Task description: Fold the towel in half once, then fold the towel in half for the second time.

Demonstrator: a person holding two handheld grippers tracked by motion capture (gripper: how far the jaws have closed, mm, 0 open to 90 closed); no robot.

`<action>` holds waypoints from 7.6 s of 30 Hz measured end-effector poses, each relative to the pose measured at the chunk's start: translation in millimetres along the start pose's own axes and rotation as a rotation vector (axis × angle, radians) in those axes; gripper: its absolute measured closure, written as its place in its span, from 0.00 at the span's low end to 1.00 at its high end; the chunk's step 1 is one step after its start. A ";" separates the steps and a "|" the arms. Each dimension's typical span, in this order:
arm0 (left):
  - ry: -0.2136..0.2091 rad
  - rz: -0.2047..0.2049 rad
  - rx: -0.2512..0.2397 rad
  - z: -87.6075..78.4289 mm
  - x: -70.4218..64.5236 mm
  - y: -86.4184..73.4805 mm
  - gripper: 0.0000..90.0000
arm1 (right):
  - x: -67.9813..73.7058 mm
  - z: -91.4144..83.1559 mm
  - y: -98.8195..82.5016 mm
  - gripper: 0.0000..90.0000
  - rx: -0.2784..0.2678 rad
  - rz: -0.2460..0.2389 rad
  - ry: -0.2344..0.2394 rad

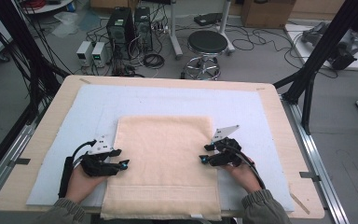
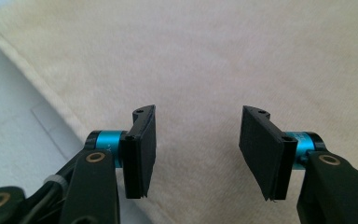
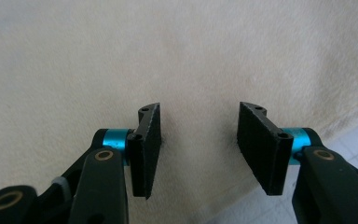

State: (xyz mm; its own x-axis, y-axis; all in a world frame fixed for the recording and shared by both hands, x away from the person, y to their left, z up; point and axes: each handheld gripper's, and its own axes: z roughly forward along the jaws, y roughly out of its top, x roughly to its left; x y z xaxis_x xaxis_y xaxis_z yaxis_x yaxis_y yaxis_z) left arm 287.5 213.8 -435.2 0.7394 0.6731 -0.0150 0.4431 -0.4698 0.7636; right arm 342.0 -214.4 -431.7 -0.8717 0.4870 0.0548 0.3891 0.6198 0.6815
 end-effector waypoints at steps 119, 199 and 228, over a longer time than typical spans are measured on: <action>0.169 -0.296 0.031 70.8 116.8 59.7 0.63 | -101.7 31.4 40.7 0.78 0.016 0.230 -0.097; 0.002 -0.074 -0.142 -50.1 13.9 -22.7 0.88 | 6.1 -46.8 -11.7 0.83 -0.090 0.047 0.065; -0.104 -0.001 -0.092 -44.0 -5.7 -17.7 0.61 | 23.1 -49.0 -8.4 0.61 -0.122 0.000 0.137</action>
State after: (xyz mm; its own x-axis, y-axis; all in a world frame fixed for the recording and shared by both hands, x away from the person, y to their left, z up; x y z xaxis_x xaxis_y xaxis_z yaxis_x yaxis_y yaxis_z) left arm 253.2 243.4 -420.2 0.7896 0.6085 -0.0788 0.3988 -0.4114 0.8196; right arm 304.0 -238.5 -400.4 -0.9074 0.3934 0.1483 0.3575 0.5366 0.7644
